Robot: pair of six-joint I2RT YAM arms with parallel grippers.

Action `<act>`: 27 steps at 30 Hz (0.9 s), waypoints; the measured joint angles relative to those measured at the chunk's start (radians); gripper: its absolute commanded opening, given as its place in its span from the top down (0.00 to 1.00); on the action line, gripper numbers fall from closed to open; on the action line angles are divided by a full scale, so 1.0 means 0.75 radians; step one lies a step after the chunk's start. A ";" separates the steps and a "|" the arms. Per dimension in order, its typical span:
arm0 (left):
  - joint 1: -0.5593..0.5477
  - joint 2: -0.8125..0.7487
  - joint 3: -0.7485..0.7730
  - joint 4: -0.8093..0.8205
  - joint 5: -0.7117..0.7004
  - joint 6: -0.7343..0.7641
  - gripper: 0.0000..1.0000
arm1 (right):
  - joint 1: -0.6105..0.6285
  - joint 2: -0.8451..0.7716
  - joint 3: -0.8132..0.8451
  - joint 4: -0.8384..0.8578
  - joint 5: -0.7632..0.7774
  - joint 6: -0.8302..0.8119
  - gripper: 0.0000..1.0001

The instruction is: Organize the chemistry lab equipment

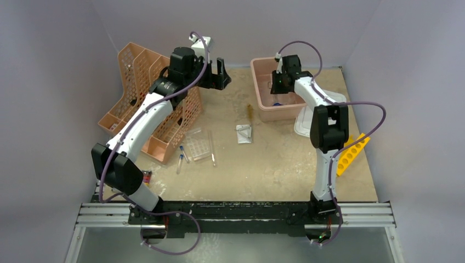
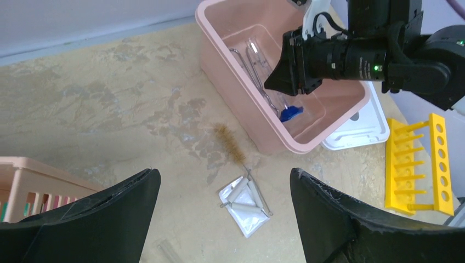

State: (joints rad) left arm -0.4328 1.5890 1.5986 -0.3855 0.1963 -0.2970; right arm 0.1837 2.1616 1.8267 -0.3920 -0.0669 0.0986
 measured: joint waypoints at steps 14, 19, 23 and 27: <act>0.000 0.110 0.082 0.051 -0.049 -0.117 0.15 | 0.000 0.002 0.058 -0.008 -0.208 0.222 0.97; 0.000 0.173 0.086 0.074 -0.049 -0.153 0.15 | 0.001 0.046 0.066 -0.002 -0.224 0.253 0.97; 0.000 0.211 0.102 0.087 -0.049 -0.176 0.16 | 0.000 0.106 0.101 0.012 -0.225 0.265 0.95; 0.000 0.221 0.106 0.099 -0.049 -0.191 0.16 | 0.000 0.165 0.165 -0.013 -0.204 0.268 0.91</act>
State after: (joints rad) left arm -0.4328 1.7546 1.6779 -0.3111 0.1593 -0.4404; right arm 0.1837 2.2856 1.9507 -0.4015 -0.2203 0.2993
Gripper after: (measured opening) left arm 0.843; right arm 0.261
